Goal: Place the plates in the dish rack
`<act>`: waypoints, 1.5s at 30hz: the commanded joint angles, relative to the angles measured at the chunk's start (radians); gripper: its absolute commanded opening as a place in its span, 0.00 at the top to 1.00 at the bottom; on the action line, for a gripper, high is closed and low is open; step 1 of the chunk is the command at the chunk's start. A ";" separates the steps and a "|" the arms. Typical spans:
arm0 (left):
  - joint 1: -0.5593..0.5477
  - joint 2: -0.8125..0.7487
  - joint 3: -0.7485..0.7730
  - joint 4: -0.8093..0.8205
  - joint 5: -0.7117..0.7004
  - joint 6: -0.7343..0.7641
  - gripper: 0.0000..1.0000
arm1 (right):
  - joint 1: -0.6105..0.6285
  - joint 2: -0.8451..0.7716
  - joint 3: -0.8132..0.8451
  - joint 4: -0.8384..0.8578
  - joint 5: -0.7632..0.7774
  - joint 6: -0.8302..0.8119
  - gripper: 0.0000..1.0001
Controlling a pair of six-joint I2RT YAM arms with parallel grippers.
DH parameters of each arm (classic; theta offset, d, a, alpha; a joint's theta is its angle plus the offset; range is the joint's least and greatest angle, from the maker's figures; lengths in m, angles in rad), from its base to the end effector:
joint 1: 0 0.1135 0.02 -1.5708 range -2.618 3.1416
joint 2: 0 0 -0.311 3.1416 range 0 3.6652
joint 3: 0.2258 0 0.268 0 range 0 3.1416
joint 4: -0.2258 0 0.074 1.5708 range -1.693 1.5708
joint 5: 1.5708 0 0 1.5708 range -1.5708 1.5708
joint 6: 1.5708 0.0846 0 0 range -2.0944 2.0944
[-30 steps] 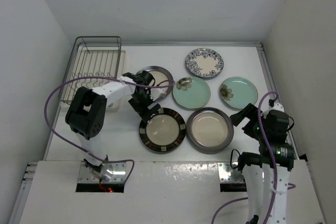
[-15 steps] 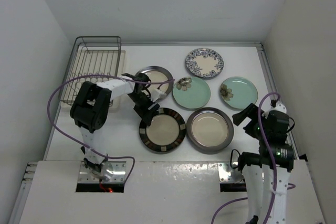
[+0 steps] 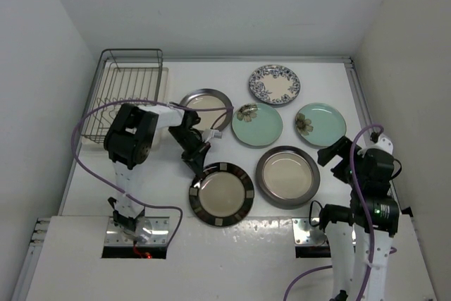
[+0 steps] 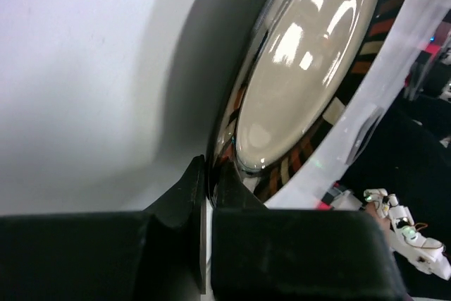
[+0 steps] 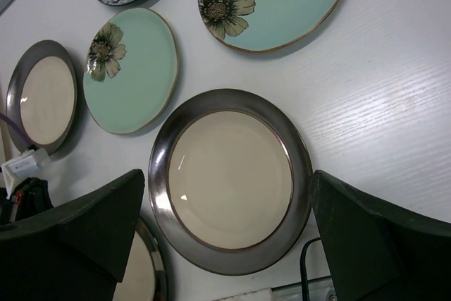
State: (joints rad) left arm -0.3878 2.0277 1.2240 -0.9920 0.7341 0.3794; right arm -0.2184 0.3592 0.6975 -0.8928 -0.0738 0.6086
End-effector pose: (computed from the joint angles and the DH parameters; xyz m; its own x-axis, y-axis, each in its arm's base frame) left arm 0.3037 -0.1853 0.1128 -0.7855 0.6179 -0.0347 0.4665 0.5544 -0.6892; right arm 0.0892 -0.0134 0.2827 -0.3332 0.6580 -0.6753 0.4209 0.7447 0.5179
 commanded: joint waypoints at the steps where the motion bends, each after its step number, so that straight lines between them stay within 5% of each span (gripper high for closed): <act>1: 0.035 -0.032 0.023 0.063 -0.121 0.087 1.00 | 0.004 -0.008 0.028 0.014 0.026 -0.004 0.00; 15: 0.044 -0.378 0.397 0.021 -0.185 -0.089 1.00 | 0.004 0.053 0.022 0.113 -0.017 -0.001 0.00; 28: 0.035 -0.429 0.626 -0.010 -0.353 -0.132 1.00 | 0.002 0.096 -0.006 0.195 -0.047 -0.012 0.00; 37: 0.234 -0.455 0.873 0.009 -0.562 -0.192 1.00 | 0.002 0.133 -0.050 0.267 -0.078 -0.001 0.00; 45: 0.423 -0.511 0.913 0.036 -0.670 -0.201 1.00 | 0.004 0.210 -0.082 0.351 -0.119 0.022 0.00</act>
State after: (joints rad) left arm -0.0254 1.6051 2.0670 -1.0523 0.0959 0.2157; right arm -0.2184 0.5468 0.6266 -0.6319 -0.1642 0.6151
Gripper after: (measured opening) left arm 0.052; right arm 0.995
